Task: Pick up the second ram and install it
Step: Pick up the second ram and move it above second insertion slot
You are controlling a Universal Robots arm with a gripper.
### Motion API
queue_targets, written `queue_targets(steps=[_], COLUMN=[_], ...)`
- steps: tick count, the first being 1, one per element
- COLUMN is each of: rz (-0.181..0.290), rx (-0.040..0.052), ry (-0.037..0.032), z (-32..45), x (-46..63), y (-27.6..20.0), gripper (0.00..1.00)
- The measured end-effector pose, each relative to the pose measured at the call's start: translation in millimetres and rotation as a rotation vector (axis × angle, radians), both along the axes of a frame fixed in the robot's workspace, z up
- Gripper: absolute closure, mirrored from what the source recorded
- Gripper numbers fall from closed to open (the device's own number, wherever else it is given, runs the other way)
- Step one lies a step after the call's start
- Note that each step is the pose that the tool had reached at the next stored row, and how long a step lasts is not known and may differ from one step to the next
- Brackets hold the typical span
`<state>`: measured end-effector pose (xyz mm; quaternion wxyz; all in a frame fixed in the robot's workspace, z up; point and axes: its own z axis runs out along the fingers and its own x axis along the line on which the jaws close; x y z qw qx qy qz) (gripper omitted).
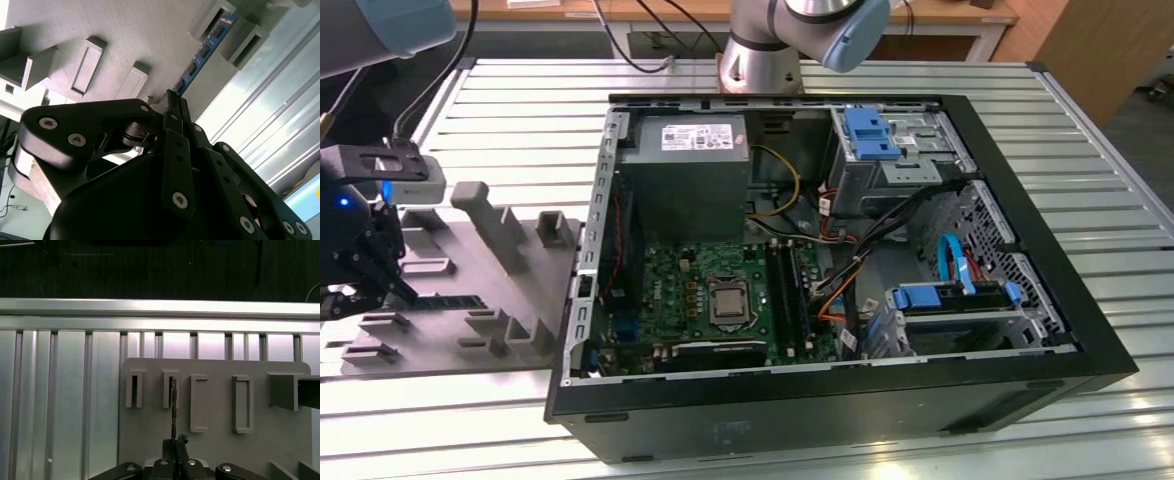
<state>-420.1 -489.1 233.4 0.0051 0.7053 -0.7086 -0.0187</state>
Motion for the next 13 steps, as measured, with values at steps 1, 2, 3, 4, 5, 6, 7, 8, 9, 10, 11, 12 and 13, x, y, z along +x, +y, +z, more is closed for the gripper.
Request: queue_targets(steps=[1, 2, 3, 4, 5, 6, 7, 8, 9, 10, 11, 12, 13], rz=[0.0, 0.0, 0.0, 0.0, 0.0, 0.0, 0.0, 0.0, 0.0, 0.0, 0.0, 0.0, 0.0], rx=[0.0, 0.0001, -0.0001, 0.0, 0.0, 0.0, 0.0, 0.0001, -0.0001, 0.0, 0.0, 0.0001, 0.0], ry=[0.0, -0.0001, 0.0001, 0.0, 0.0, 0.0, -0.0001, -0.0001, 0.0001, 0.0, 0.0, -0.0001, 0.0], z=[0.0, 0.1, 1.1, 2.8, 5.0, 7.4, 10.2, 13.1, 16.2, 19.5, 22.8, 25.9, 29.1], x=[0.0, 0.0, -0.1, 0.0, 0.0, 0.0, 0.0, 0.0, 0.0, 0.0, 0.0, 0.0, 0.0], y=[0.0, 0.0, -0.1, 0.0, 0.0, 0.0, 0.0, 0.0, 0.0, 0.0, 0.0, 0.0, 0.0], gripper=[0.87, 0.87, 0.87, 0.87, 0.87, 0.87, 0.87, 0.87, 0.87, 0.87, 0.87, 0.87, 0.87])
